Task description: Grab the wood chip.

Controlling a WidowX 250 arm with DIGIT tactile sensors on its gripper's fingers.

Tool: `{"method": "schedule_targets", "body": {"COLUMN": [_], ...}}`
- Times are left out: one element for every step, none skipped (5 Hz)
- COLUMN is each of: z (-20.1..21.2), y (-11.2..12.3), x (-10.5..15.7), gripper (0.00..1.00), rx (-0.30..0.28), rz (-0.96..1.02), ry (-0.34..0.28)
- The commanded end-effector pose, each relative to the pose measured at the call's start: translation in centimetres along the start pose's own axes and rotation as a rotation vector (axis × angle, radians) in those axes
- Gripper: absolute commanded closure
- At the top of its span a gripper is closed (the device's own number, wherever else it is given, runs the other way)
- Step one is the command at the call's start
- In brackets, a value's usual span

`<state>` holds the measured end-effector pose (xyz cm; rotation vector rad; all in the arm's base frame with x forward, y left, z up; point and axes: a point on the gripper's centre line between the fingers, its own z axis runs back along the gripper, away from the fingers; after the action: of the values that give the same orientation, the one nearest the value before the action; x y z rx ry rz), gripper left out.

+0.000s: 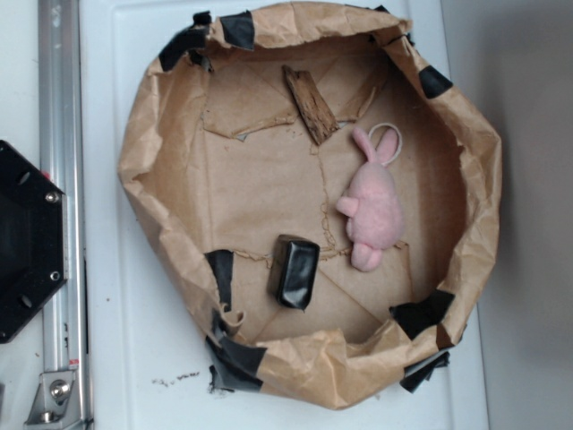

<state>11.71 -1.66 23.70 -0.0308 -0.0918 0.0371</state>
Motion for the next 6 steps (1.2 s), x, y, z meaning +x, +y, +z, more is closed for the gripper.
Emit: {"method": "schedule_targets", "body": {"z": [0.0, -2.2, -4.3, -6.7, -9.2, -11.6], "y": [0.0, 0.8, 2.2, 3.2, 4.1, 5.0], "x": [0.0, 3.6, 6.1, 8.8, 11.2, 12.9], "gripper": [0.0, 0.0, 0.0, 0.0, 0.0, 0.0], "rx": [0.0, 0.019, 0.053, 0.161, 0.223, 0.243], "rz": [0.0, -0.186, -0.232, -0.342, -0.398, -0.453], "ry": [0.0, -0.046, 0.002, 0.001, 0.017, 0.036]}}
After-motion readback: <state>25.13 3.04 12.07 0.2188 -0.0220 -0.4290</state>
